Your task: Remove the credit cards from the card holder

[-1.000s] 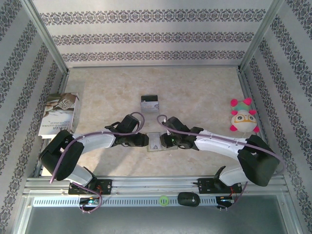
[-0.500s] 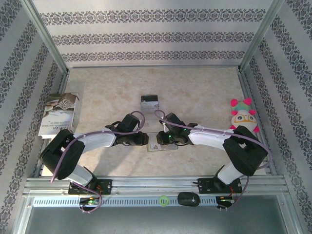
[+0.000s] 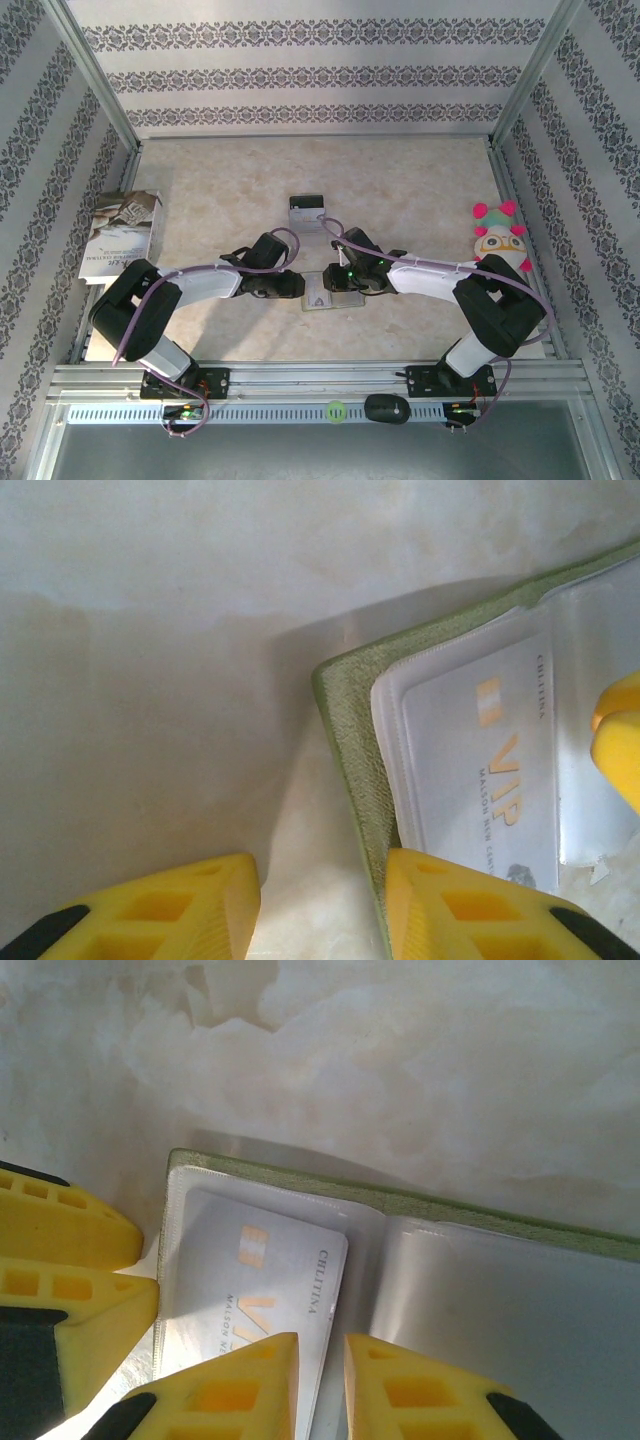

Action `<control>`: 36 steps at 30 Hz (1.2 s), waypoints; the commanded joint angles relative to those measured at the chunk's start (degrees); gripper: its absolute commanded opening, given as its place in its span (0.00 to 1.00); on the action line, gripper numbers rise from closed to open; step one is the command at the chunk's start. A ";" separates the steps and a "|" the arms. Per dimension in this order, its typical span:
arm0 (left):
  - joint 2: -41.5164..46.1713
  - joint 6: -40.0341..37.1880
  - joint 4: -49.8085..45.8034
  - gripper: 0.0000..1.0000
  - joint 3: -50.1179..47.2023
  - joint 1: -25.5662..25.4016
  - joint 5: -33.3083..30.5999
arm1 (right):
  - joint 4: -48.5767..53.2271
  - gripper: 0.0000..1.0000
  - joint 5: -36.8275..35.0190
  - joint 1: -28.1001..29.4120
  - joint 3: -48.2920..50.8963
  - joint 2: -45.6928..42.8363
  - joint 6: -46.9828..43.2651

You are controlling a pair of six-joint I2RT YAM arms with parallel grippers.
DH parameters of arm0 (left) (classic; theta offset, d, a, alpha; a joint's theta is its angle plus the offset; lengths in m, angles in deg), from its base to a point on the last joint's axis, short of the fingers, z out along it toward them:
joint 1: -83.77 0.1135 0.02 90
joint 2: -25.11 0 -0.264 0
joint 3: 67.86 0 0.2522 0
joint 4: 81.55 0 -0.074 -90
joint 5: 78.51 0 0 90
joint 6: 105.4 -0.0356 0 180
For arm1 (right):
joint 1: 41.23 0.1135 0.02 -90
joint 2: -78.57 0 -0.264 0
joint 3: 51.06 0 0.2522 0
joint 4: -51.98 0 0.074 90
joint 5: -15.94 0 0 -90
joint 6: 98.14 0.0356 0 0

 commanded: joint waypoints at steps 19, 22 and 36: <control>3.24 -2.41 1.21 0.26 2.61 -5.19 -5.09 | -1.09 0.23 -0.12 -0.48 3.16 -5.22 -0.72; 0.92 -1.57 1.75 0.21 1.66 -5.11 -6.02 | -1.10 0.23 0.32 -0.49 3.30 -5.62 -0.83; -5.64 -2.66 -2.21 0.16 1.81 -4.36 -6.56 | -2.65 0.22 3.09 -0.58 2.86 -2.50 -0.01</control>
